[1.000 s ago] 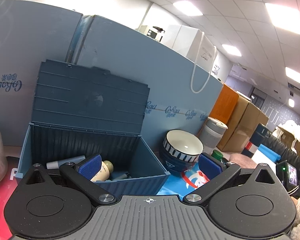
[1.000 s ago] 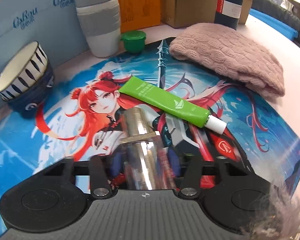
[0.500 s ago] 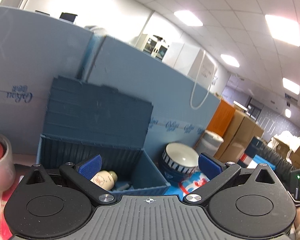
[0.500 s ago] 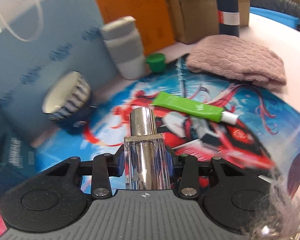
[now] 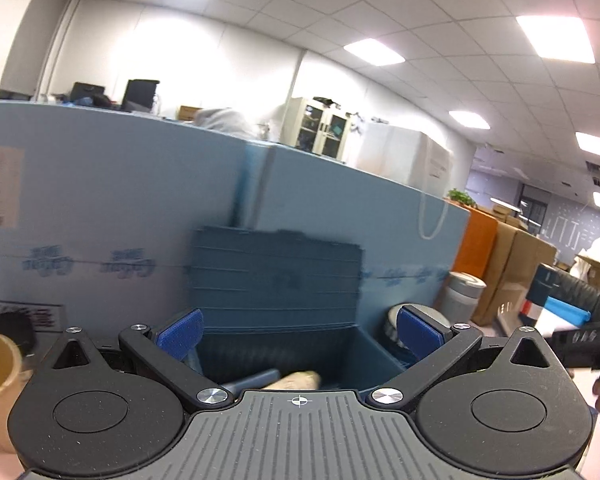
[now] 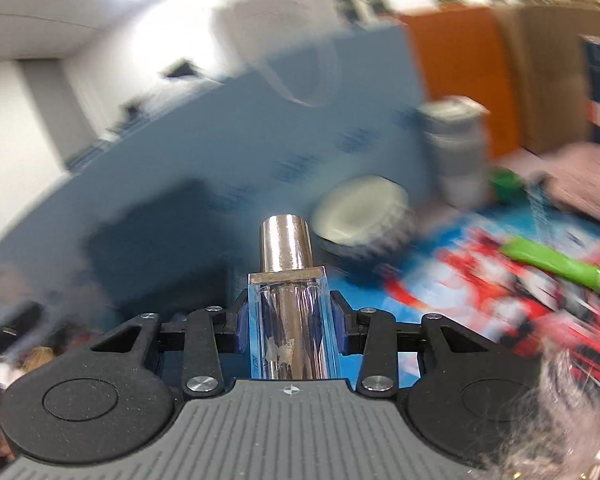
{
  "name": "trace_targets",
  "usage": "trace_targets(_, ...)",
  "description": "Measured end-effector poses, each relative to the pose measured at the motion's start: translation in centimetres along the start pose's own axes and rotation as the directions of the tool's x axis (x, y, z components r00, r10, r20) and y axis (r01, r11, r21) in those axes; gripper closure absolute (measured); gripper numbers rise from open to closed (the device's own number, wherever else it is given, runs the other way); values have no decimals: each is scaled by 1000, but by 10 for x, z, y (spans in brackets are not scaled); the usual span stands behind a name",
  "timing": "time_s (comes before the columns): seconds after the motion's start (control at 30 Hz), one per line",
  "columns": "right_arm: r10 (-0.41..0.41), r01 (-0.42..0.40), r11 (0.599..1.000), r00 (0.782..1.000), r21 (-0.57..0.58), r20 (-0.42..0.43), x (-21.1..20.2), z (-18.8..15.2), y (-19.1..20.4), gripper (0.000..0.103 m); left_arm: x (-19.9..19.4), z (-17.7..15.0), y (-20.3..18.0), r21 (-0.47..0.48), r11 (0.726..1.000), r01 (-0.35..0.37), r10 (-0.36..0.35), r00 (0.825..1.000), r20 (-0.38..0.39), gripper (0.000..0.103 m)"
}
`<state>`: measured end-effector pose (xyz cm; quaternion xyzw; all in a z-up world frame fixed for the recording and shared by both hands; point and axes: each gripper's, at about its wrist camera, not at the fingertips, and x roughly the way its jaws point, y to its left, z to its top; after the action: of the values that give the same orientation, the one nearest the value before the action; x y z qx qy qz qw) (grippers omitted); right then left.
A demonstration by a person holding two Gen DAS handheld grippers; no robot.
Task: Organize rigid objects
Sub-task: 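Lift the glass bottle with the right tool toward the blue box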
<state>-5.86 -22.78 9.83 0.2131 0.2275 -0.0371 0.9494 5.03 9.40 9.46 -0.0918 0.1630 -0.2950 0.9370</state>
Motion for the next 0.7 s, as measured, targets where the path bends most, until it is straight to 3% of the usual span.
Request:
trace_targets(0.13, 167, -164, 984, 985, -67, 41, 20, 8, 44, 67, -12, 1, 43, -126, 991, -47, 49, 999, 13, 0)
trace_targets(0.27, 268, -256, 947, 962, -192, 41, 58, 9, 94, 67, -14, -3, 77, -240, 966, -96, 99, 995, 0, 0)
trace_targets(0.4, 255, -232, 916, 966, -328, 31, 101, 1, 129, 67, -9, -4, 88, -262, 953, -155, 152, 988, -33, 0)
trace_targets(0.53, 251, -178, 835, 965, -521, 73, 133, -20, 145, 67, -5, -6, 85, -254, 961, -108, 104, 994, -31, 0)
trace_targets(0.63, 269, -190, 787, 962, -587, 50, 151, -32, 143, 67, 2, -7, 81, -240, 967, -86, 76, 996, -50, 0)
trace_targets(0.7, 245, -153, 747, 968, -647, 54, 160, -41, 143, 67, 7, -7, 78, -226, 971, -79, 66, 996, -64, 0)
